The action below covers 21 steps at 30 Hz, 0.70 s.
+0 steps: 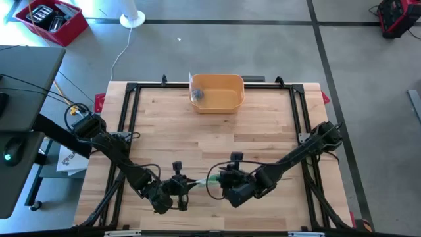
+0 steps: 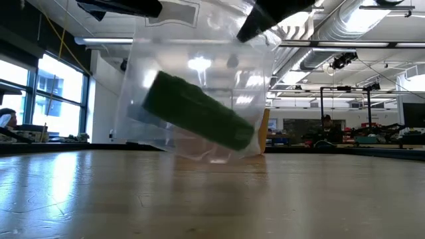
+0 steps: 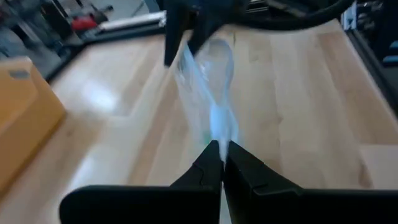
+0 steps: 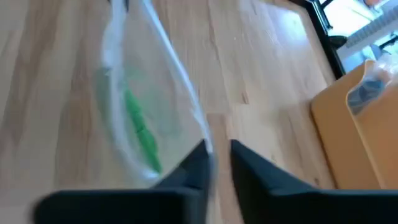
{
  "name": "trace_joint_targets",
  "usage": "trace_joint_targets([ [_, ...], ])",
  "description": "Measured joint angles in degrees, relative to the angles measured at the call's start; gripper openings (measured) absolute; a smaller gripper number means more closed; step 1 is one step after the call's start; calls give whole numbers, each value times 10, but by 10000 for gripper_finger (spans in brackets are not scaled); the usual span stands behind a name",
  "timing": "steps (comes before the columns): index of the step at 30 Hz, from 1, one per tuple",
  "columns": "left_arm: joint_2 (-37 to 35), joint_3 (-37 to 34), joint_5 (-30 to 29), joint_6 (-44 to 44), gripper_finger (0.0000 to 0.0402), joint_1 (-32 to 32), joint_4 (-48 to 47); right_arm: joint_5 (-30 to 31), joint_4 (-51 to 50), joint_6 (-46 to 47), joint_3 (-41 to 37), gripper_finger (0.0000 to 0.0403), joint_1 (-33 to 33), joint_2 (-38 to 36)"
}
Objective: Roll bandage
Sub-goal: Close the transparent zip bag with the rolled green bandage
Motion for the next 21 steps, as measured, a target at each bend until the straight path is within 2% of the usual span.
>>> trace_joint_targets([
  [1, -1, 0, 8, -14, 0, 3, 0, 2, -10, -7, 6, 26, 0, 0],
  [3, -2, 0, 29, -38, 0, 10, 2, 8, -13, -38, 18, 10, 1, 0],
  [7, -2, 0, 52, -67, 0, 25, -1, -3, -14, -106, 49, 25, 0, 0],
  [13, -2, 0, 51, -106, 0, 39, -36, -71, -18, -104, 92, 31, -2, 0],
  [18, -2, 0, 55, -107, 0, 39, -46, -92, -5, -90, 91, 78, -4, 0],
  [21, -2, 0, 55, -107, 0, 36, -47, -98, 72, -112, 65, 121, -5, -2],
])
